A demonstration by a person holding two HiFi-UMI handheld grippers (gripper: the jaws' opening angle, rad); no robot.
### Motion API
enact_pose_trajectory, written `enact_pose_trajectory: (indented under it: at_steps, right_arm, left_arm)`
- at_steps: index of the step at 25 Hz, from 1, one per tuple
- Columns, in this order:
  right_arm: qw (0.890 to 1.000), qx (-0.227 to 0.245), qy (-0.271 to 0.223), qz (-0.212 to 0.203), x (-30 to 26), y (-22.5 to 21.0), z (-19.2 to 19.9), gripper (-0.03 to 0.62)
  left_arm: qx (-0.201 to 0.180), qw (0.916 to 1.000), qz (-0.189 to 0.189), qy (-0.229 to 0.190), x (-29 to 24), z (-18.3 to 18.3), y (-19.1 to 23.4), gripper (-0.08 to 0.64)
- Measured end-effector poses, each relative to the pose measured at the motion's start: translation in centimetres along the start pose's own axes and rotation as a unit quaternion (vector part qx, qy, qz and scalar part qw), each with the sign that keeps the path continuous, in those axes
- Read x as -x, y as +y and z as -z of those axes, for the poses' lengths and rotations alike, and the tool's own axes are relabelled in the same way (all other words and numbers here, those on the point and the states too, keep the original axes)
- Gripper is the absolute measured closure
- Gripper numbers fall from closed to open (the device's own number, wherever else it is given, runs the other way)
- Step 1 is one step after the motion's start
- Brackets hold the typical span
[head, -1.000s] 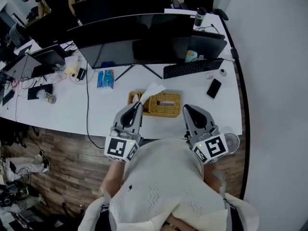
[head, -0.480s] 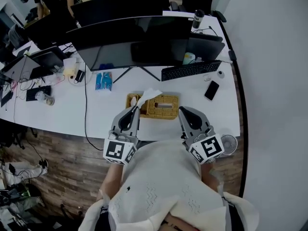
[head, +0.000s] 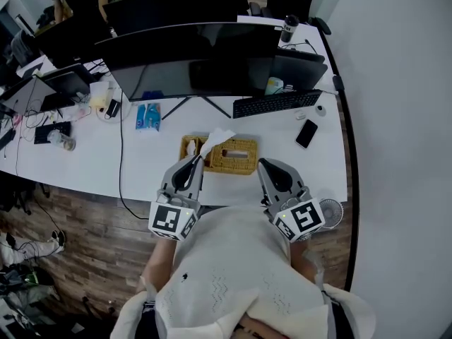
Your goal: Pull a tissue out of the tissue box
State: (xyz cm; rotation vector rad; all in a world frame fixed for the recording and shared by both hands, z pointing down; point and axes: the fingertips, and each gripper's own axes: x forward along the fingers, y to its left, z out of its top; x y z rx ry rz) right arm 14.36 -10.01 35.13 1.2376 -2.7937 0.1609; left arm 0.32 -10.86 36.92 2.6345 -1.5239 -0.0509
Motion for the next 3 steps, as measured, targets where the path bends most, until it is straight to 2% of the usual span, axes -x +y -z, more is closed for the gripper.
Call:
enact_pose_trajectory:
  at_steps: [3]
  right_arm:
    - [1.000,0.001,0.003,0.005,0.15,-0.38,0.24,0.592]
  left_arm:
    - [-0.005,1.0000,0.005,0.001,-0.46,0.11,-0.16,0.545]
